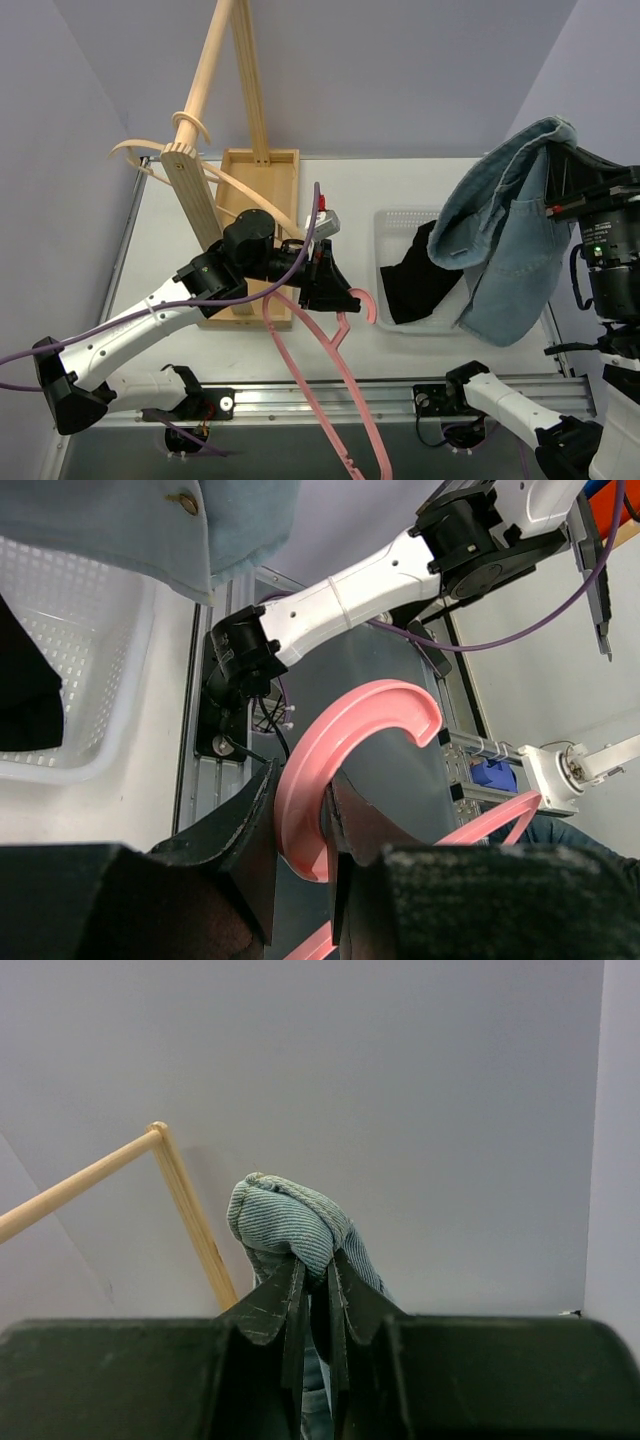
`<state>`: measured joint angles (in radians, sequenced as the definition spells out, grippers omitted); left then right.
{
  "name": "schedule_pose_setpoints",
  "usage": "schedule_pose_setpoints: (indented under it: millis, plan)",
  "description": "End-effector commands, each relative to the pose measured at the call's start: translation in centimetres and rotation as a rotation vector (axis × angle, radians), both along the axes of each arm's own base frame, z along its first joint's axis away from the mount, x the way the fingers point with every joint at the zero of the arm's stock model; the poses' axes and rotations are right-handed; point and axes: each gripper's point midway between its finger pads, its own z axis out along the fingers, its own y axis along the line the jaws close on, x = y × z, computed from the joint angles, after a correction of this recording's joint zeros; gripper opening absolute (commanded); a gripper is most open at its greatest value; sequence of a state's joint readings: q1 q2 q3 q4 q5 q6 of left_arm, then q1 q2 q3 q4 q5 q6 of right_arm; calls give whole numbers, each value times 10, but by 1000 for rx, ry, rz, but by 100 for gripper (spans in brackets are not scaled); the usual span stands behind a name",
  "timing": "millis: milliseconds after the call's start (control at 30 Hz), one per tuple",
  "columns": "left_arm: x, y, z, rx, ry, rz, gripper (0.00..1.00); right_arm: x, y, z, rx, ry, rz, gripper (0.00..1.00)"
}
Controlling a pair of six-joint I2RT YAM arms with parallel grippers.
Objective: Remove the skirt from the hanger
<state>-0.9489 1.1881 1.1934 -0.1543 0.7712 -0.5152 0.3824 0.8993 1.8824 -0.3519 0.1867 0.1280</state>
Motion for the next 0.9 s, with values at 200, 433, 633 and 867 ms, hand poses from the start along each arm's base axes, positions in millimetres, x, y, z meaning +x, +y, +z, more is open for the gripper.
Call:
schedule_pose_setpoints:
  millis: [200, 433, 633, 867]
  plan:
    - [0, -1, 18, -63, -47, -15, 2, 56, 39, -26, -27, 21, 79, 0]
    - [-4, 6, 14, -58, -44, -9, 2, 83, 44, -52, -20, 70, 52, 0]
    - [-7, 10, 12, -52, -42, -6, 2, 99, 28, -103, -24, 163, -66, 0]
    - [-8, 14, 6, -38, -35, 6, 2, 93, 9, -144, -37, 257, -159, 0]
